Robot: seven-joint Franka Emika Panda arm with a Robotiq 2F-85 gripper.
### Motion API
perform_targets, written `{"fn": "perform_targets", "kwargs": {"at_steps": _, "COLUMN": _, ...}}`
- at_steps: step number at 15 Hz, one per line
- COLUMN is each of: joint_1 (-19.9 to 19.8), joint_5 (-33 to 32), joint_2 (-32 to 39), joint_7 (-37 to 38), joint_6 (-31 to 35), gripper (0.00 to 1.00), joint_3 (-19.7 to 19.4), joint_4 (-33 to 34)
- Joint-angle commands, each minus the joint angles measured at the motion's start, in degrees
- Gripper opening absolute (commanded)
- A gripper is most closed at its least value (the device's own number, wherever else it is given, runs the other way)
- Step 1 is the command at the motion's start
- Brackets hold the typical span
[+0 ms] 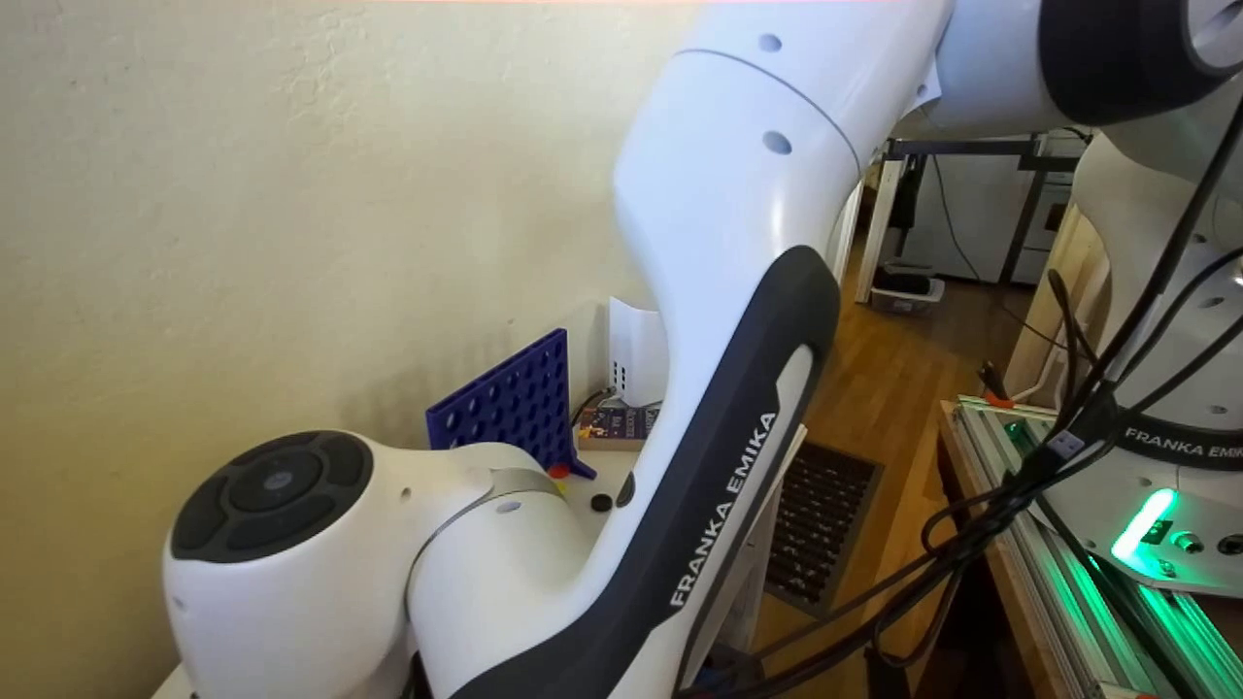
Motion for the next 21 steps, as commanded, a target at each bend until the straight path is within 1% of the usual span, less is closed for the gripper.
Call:
{"fn": "perform_targets", "kwargs": {"at_steps": 1, "joint_1": 1.29, "joint_5": -1.77, "joint_2": 2.02, "joint_7": 2.09, "joint_6": -0.29, "gripper": 0.00, "joint_3": -1.58, "joint_4": 2.62}}
{"fn": "perform_targets", "kwargs": {"at_steps": 7, "joint_1": 1.43, "joint_5": -1.53, "joint_2": 3.86, "joint_7": 2.45, "joint_6": 0.67, "gripper": 0.00, "joint_3": -2.00, "joint_4": 3.89}}
{"fn": "perform_targets", "kwargs": {"at_steps": 11, "joint_1": 1.06, "joint_5": -1.17, "joint_2": 4.30, "joint_7": 1.65, "joint_6": 0.22, "gripper": 0.00, "joint_3": -1.33, "joint_4": 4.80}}
{"fn": "perform_targets", "kwargs": {"at_steps": 16, "joint_1": 0.29, "joint_5": -0.84, "joint_2": 4.05, "joint_7": -0.28, "joint_6": -0.75, "gripper": 0.00, "joint_3": 0.01, "joint_4": 4.47}}
{"fn": "perform_targets", "kwargs": {"at_steps": 21, "joint_1": -1.31, "joint_5": -0.01, "joint_2": 3.44, "joint_7": -3.11, "joint_6": -2.72, "gripper": 0.00, "joint_3": 2.61, "joint_4": 3.16}}
